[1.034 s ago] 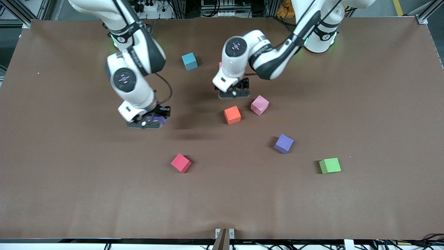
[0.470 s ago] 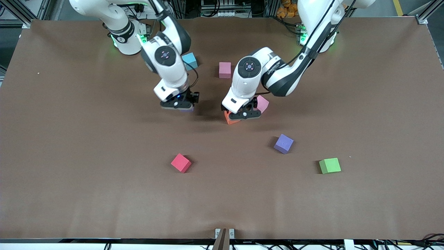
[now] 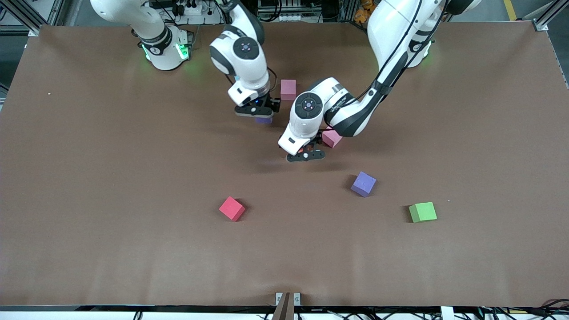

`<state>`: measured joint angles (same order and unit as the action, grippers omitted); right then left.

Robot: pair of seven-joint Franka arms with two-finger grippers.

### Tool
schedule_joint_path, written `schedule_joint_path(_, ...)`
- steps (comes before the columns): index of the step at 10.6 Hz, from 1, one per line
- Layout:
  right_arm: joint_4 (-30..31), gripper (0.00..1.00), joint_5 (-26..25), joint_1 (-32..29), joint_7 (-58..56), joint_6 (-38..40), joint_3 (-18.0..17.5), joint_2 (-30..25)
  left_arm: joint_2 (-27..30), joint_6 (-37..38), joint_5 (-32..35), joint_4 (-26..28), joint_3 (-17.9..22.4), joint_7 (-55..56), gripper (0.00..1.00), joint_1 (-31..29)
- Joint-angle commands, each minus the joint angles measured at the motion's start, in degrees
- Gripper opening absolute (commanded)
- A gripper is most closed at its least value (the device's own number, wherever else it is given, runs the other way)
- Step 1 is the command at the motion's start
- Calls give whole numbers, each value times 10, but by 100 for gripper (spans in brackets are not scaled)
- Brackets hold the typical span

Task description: Arrange blocks into number 1

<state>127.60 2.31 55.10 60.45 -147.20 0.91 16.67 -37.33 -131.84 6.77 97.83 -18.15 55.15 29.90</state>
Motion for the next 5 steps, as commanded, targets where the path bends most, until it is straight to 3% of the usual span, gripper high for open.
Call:
schedule_joint_path(1,-4,61,-6,25,53,-34,1,40,-12,13,-1,-19,8,-5,100,9)
schedule_joint_path(5,-38,62,-6,49,86,-34,0,67,-34,12,-1,-23,10,-6,100,13)
